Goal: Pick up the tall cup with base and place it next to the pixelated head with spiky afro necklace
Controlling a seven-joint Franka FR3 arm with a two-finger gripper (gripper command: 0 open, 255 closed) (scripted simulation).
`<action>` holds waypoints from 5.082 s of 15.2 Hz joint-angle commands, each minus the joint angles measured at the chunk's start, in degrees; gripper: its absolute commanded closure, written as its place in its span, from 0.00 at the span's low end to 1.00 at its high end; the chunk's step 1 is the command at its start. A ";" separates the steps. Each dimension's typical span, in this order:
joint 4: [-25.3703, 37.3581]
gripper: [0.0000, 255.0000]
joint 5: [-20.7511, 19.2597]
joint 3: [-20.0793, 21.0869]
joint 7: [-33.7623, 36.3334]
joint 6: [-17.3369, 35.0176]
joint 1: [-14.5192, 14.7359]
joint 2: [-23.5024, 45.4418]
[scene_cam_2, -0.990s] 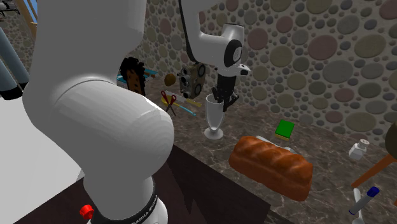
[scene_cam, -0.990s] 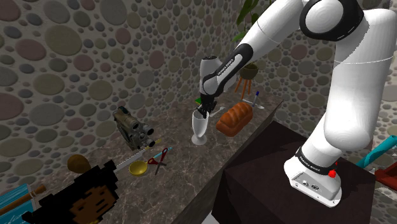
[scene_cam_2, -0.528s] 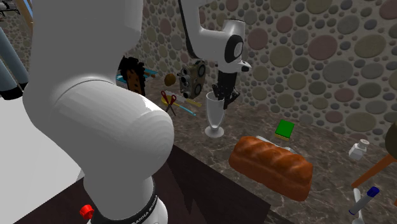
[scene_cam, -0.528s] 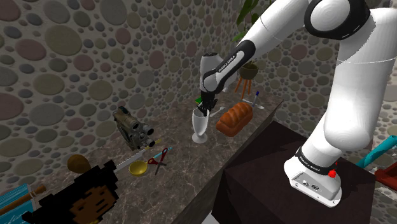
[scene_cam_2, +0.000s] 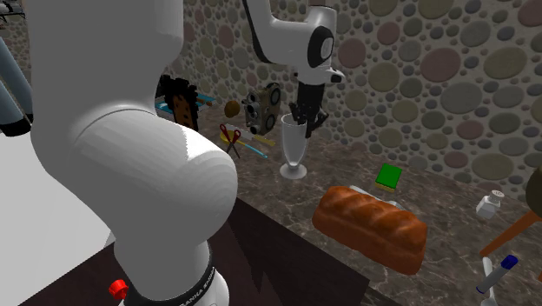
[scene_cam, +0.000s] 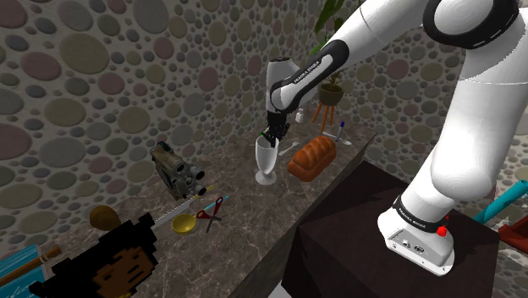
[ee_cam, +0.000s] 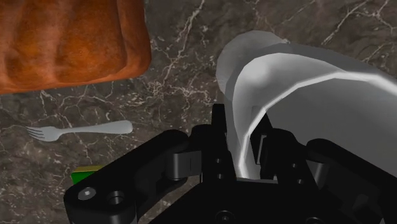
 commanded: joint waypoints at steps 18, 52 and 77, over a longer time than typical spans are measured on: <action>3.83 1.00 0.50 0.07 -0.32 -13.51 -0.22 -9.71; 22.20 1.00 0.71 -0.02 -0.20 -38.99 -0.32 -16.83; 36.44 1.00 0.42 12.38 24.62 -44.73 11.99 -8.82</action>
